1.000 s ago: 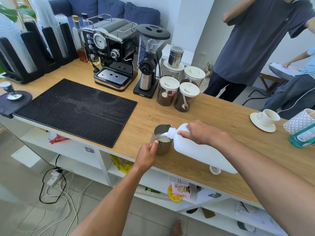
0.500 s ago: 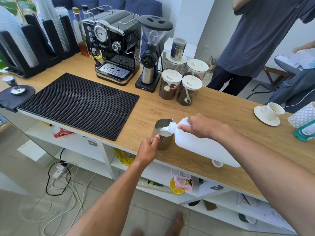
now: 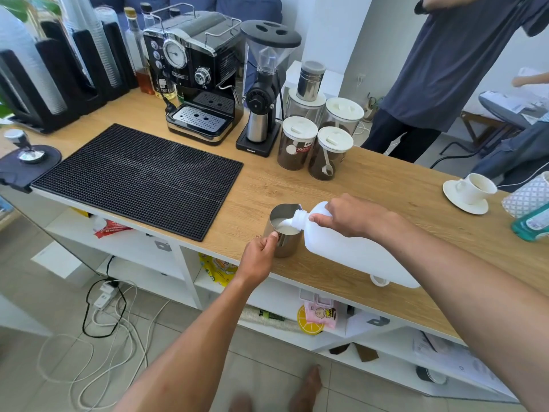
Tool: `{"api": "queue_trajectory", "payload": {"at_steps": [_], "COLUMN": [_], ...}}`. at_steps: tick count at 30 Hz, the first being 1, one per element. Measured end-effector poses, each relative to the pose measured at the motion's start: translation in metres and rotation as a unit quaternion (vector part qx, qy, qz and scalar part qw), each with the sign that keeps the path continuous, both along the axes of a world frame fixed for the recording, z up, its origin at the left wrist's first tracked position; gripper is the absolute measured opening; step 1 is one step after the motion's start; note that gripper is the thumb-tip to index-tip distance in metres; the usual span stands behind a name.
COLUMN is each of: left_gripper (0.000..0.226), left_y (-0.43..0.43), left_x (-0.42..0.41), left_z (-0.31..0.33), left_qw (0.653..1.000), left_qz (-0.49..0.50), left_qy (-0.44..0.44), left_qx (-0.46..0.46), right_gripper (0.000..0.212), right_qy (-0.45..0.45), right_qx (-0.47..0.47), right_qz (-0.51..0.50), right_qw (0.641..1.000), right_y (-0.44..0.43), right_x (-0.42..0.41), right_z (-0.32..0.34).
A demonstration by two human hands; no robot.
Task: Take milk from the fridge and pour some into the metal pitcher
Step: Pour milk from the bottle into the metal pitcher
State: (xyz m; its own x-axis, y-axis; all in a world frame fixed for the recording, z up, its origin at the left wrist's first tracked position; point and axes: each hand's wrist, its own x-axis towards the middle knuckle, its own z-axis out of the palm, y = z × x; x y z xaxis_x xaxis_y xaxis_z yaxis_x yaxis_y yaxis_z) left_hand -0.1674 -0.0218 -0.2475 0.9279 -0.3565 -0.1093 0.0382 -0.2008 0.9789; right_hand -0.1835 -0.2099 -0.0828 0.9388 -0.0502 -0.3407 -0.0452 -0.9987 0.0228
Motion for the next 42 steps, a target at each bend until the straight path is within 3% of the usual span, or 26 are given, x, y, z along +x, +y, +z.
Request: {"api": "queue_trajectory", "payload": {"at_steps": [42], "left_gripper": [0.052], "left_y": [0.002], "left_x": [-0.0036], "left_z": [0.0034], "left_qw": [1.0], "left_qz": [0.003], "left_qy": [0.01], "left_qx": [-0.013], "right_gripper": [0.057], "right_qy": [0.012], "right_qx": [0.012], "right_qz": [-0.011], "right_qw": [1.0], "right_y": [0.0014], "right_x": [0.003], "right_z": [0.0008]}}
